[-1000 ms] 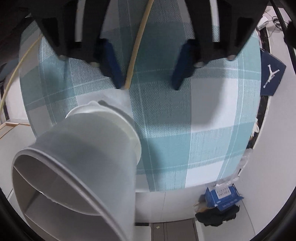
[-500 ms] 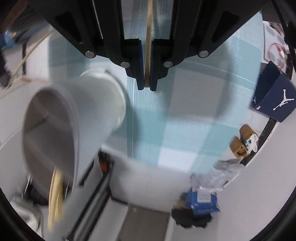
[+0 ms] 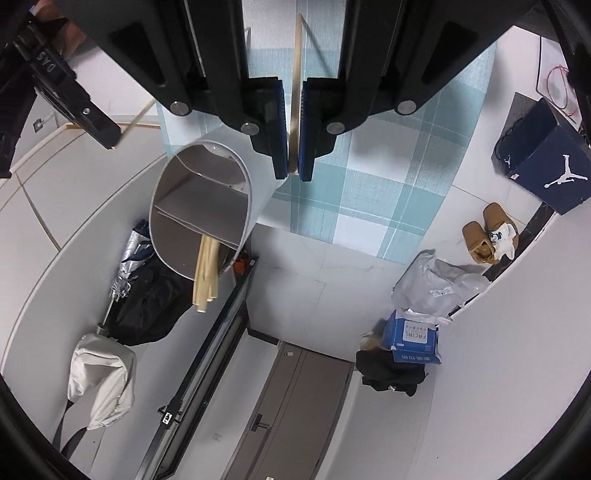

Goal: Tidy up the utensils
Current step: 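Carry the held chopsticks with both tools up over the white holder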

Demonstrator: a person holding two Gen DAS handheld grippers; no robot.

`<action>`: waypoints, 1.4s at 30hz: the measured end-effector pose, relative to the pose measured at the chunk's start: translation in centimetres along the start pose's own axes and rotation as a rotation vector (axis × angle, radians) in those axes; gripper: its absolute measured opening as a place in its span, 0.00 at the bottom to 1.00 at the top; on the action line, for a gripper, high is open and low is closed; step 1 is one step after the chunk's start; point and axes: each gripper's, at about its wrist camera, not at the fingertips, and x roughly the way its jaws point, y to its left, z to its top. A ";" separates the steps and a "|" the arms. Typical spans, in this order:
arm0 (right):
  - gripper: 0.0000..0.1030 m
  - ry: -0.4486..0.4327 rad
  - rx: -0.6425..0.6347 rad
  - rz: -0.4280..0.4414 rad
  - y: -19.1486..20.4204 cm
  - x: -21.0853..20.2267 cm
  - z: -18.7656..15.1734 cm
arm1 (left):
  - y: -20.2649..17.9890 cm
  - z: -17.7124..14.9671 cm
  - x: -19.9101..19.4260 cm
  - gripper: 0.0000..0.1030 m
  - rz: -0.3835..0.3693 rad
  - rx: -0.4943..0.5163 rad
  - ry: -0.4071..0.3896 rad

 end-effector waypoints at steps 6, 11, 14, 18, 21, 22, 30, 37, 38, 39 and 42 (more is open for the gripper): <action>0.04 -0.021 -0.042 -0.032 1.2 -0.5 -0.3 | -0.5 -0.1 -1.2 0.02 -0.012 0.041 -0.005; 0.04 -0.034 -0.018 -0.048 0.9 -1.2 -0.3 | -1.1 0.1 -2.5 0.02 -0.036 0.050 -0.028; 0.04 -0.043 0.002 -0.055 0.7 -1.8 -0.2 | -1.5 0.6 -3.3 0.02 -0.057 0.053 -0.039; 0.04 -0.068 0.003 -0.059 0.8 -3.2 0.9 | -2.1 1.6 -4.1 0.02 -0.088 0.051 -0.057; 0.04 -0.079 -0.007 -0.064 0.9 -4.1 2.1 | -2.7 2.8 -4.7 0.02 -0.115 0.040 -0.080; 0.04 -0.084 -0.012 -0.065 1.0 -4.3 2.5 | -2.8 3.1 -4.9 0.02 -0.126 0.034 -0.084; 0.04 -0.153 -0.053 -0.070 1.8 -6.7 7.7 | -3.9 6.7 -5.9 0.02 -0.217 0.001 -0.125; 0.04 -0.197 -0.121 -0.071 2.7 -7.2 11.9 | -4.2 9.5 -6.1 0.02 -0.269 -0.029 -0.191; 0.04 -0.202 -0.126 -0.070 2.7 -7.3 12.4 | -4.3 10.0 -6.0 0.02 -0.271 -0.035 -0.199; 0.04 -0.211 -0.135 -0.068 2.8 -7.3 13.1 | -4.3 10.3 -6.0 0.02 -0.270 -0.041 -0.207; 0.04 -0.234 -0.163 -0.066 3.0 -7.2 14.7 | -4.3 11.2 -5.9 0.02 -0.275 -0.056 -0.225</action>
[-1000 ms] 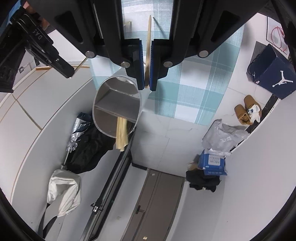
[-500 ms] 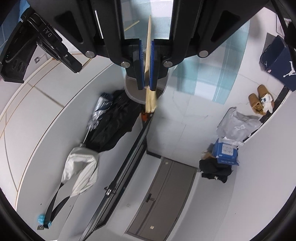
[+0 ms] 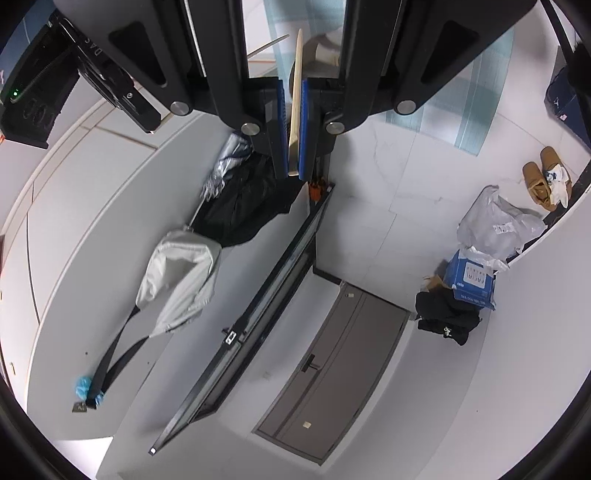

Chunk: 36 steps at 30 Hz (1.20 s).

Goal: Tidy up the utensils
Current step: 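Carry the held chopsticks with both tools up over the white holder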

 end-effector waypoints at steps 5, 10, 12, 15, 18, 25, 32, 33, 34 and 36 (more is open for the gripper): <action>0.04 -0.030 -0.017 0.011 -0.3 1.1 2.0 | 0.1 1.8 0.8 0.02 0.013 -0.019 -0.043; 0.05 -0.028 -0.022 0.011 -0.8 3.0 2.9 | 0.4 2.7 2.3 0.02 0.024 -0.023 -0.055; 0.05 -0.024 -0.025 0.011 -1.0 3.7 2.9 | 0.7 2.6 3.0 0.02 0.031 -0.027 -0.052; 0.05 -0.014 -0.032 0.005 -1.5 5.1 2.8 | 1.2 2.3 4.3 0.02 0.041 -0.034 -0.036; 0.05 0.001 -0.050 -0.003 -1.8 6.4 2.4 | 1.8 2.0 5.7 0.02 0.053 -0.043 -0.012; 0.05 0.018 -0.118 -0.018 -1.6 8.4 0.9 | 2.2 1.8 7.4 0.02 0.058 -0.027 0.026; 0.05 0.063 -0.142 -0.004 -1.9 9.8 -0.8 | 2.6 0.5 8.5 0.02 0.059 -0.005 0.075; 0.05 0.072 -0.154 -0.007 -1.9 10.0 -1.1 | 2.5 0.4 8.7 0.02 0.059 -0.002 0.082; 0.05 0.078 -0.162 -0.008 -1.9 10.1 -1.4 | 2.6 0.1 8.9 0.02 0.057 0.001 0.090; 0.05 0.090 -0.173 -0.002 -1.9 10.3 -2.0 | 2.6 -0.3 9.1 0.02 0.057 0.014 0.104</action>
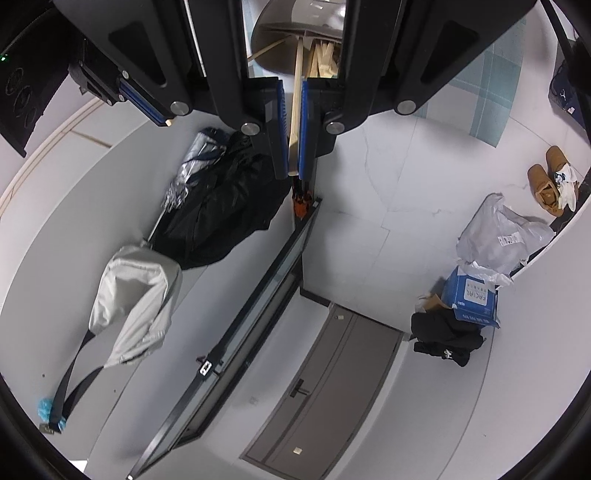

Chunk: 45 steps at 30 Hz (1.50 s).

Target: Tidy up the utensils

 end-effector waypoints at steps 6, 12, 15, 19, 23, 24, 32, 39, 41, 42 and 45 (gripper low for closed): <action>0.05 0.028 -0.010 0.001 0.1 0.3 -1.4 | -0.6 -1.2 0.2 0.02 -0.030 0.054 0.048; 0.05 0.057 0.006 0.004 0.0 1.1 -2.5 | -1.2 -1.8 0.9 0.02 -0.066 0.106 0.116; 0.05 0.079 0.029 0.012 -0.2 1.8 -2.9 | -1.2 -1.9 0.9 0.02 -0.071 0.116 0.130; 0.09 0.089 0.072 0.016 -0.6 2.5 -3.2 | -0.9 -1.5 0.3 0.09 -0.039 0.111 0.132; 0.16 0.081 0.109 0.006 -0.9 1.8 -3.5 | -0.5 -1.0 -1.0 0.42 0.008 0.102 0.087; 0.19 0.077 0.118 0.003 -0.9 1.3 -3.6 | -0.4 -1.0 -1.3 0.50 0.025 0.101 0.073; 0.39 0.038 0.149 -0.043 0.0 -2.1 -3.8 | -0.6 -1.0 -5.0 0.78 0.149 0.102 -0.022; 0.57 -0.016 0.137 -0.057 2.6 -5.6 -3.7 | -1.7 -2.2 -8.1 0.93 0.225 0.161 -0.103; 0.61 -0.030 0.131 -0.063 3.3 -6.3 -3.7 | -1.8 -2.7 -9.1 0.96 0.241 0.167 -0.127; 0.63 -0.040 0.130 -0.066 3.6 -6.9 -3.8 | -1.7 -2.8 -9.4 0.97 0.245 0.169 -0.134; 0.67 -0.058 0.134 -0.074 4.5 -8.1 -4.0 | -1.8 -3.4 -10.5 0.98 0.259 0.181 -0.151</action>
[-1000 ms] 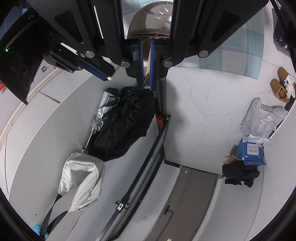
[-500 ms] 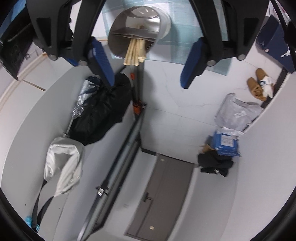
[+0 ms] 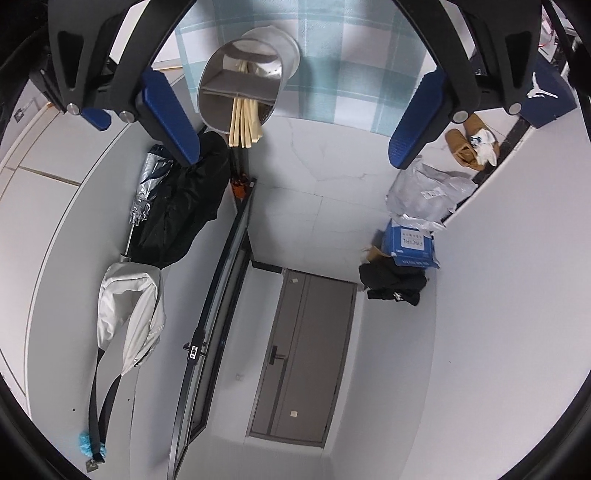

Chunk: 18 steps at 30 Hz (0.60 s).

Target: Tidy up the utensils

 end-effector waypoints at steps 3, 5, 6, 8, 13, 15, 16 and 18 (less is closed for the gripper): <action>0.74 -0.021 0.005 -0.010 0.7 -1.3 -0.4 | 0.0 -0.4 -1.1 0.99 0.022 0.017 -0.021; 0.75 -0.034 0.001 -0.013 1.1 -2.0 -0.6 | 0.0 -0.8 -1.9 0.99 0.036 0.027 -0.037; 0.76 -0.041 -0.002 -0.017 1.4 -2.3 -0.7 | 0.1 -1.0 -2.1 0.99 0.039 0.030 -0.040; 0.79 -0.059 -0.006 -0.022 1.8 -3.1 -1.0 | 0.1 -1.5 -2.7 0.99 0.040 0.034 -0.050; 0.85 -0.094 -0.001 -0.036 2.3 -4.7 -2.1 | 0.3 -3.1 -3.8 0.99 0.052 0.033 -0.084; 0.86 -0.101 0.001 -0.038 2.3 -5.1 -2.8 | 0.3 -3.7 -4.1 0.99 0.057 0.037 -0.094; 0.87 -0.108 0.000 -0.040 2.4 -5.4 -3.1 | 0.2 -4.0 -4.2 0.99 0.059 0.041 -0.096; 0.90 -0.119 -0.003 -0.048 2.5 -5.9 -3.8 | 0.3 -4.7 -4.5 0.99 0.055 0.045 -0.102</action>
